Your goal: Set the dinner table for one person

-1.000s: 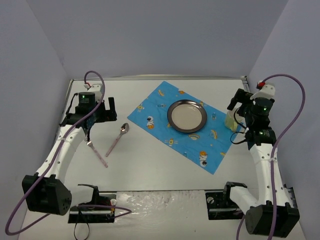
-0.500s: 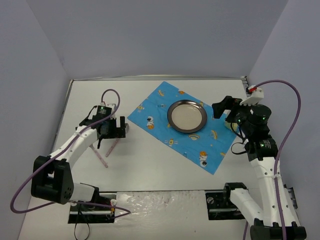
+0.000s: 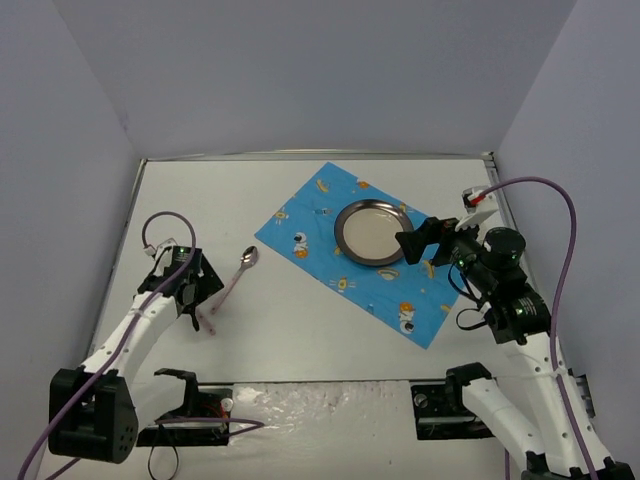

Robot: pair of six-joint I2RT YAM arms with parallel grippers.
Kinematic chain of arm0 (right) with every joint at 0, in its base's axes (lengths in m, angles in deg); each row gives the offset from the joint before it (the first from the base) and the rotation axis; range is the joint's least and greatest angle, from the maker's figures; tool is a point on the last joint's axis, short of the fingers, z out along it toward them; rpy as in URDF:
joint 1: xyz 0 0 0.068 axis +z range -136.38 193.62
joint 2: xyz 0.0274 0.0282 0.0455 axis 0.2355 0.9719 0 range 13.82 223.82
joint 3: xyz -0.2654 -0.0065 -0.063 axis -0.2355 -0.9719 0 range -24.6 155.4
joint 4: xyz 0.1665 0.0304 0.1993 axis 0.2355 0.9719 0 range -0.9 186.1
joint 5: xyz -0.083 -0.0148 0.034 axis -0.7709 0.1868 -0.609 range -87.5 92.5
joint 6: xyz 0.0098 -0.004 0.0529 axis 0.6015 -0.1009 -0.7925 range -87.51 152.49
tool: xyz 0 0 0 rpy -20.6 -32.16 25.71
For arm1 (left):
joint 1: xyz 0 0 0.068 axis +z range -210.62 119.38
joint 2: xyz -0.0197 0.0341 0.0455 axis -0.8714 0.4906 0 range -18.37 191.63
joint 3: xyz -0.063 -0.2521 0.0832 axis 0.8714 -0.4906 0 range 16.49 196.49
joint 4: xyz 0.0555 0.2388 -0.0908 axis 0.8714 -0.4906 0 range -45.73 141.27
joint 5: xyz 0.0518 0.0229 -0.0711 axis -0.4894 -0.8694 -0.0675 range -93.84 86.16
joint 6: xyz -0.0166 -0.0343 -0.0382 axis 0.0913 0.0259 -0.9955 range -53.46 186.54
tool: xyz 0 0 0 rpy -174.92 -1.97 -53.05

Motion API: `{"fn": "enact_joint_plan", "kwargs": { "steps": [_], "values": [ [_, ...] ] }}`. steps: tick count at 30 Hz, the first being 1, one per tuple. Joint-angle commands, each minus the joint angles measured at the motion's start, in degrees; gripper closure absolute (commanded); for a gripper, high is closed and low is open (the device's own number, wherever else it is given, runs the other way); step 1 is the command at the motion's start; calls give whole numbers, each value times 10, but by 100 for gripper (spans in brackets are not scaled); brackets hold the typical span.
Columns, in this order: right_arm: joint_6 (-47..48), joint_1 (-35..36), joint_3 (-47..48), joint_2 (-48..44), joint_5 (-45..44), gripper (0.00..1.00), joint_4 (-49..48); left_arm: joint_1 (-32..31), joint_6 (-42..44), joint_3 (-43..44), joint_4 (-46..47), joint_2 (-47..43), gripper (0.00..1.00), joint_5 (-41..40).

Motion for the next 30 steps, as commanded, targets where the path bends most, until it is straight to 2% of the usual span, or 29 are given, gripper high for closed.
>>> {"fn": "enact_joint_plan", "kwargs": {
  "steps": [1,9,11,18,20,24,28,30],
  "values": [
    [27,35,-2,-15,-6,0,-21,22,-43,-4,20,33,9,-16],
    [45,56,-3,-35,-38,0,-10,30,-57,-26,41,62,29,-23],
    [49,58,-4,-37,-41,0,-7,32,-56,-28,46,70,41,-25],
    [49,61,-9,-41,-49,0,-7,34,-64,-45,63,93,65,-29],
    [50,62,-9,-41,-50,0,-7,35,-64,-46,63,94,69,-29],
    [51,66,-11,-42,-60,0,-7,38,-61,-37,55,89,91,-32],
    [54,68,-12,-44,-66,0,-7,37,-16,2,28,65,99,-45],
    [54,70,-13,-45,-69,0,-7,37,20,35,8,53,100,-52]
  ]
}}
